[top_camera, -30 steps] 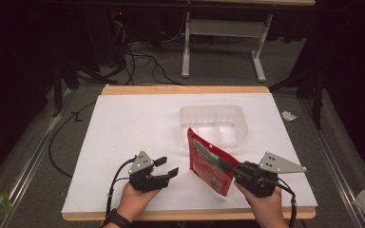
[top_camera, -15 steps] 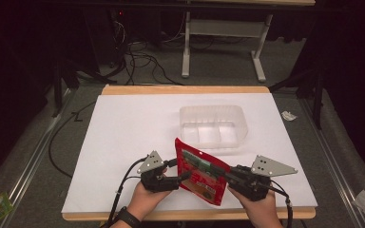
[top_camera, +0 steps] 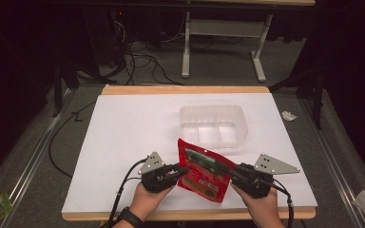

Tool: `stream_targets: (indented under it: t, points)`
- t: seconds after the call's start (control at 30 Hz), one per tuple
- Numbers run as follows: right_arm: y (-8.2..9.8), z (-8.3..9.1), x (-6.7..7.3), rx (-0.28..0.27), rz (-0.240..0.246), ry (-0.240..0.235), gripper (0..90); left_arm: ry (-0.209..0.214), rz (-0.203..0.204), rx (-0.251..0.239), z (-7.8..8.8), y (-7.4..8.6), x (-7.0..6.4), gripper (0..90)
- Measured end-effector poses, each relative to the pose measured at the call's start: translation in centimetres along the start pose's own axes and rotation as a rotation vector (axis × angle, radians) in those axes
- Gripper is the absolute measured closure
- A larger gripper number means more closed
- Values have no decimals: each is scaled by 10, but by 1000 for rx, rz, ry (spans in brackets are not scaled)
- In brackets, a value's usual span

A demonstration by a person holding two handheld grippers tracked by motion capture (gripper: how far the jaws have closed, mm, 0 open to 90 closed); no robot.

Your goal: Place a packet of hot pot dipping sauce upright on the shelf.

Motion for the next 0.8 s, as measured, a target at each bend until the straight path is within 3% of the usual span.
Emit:
stream_targets:
  t: [0.23,0.4,0.6,0.8]
  points:
    - [3,0,-5,10,-6,19,850,-15,-36,8,-1,1,-3,858]
    - [14,-1,-8,35,3,58,644,-23,-34,8,-1,2,-3,859]
    - [38,-3,-6,127,10,63,571,-30,-29,8,-2,2,-3,856]
    - [59,-19,1,224,15,57,607,-36,-27,10,-2,2,-3,854]
Point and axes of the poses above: each handheld gripper's, and its own axes: z roughly backward along the jaws, y roughly out of its underside, x roughly to its left, the point moved 3 cm from there along -z, roughly forward along the jaws, and after that the axes turned 12 degrees about y, right-handed, at the moved point
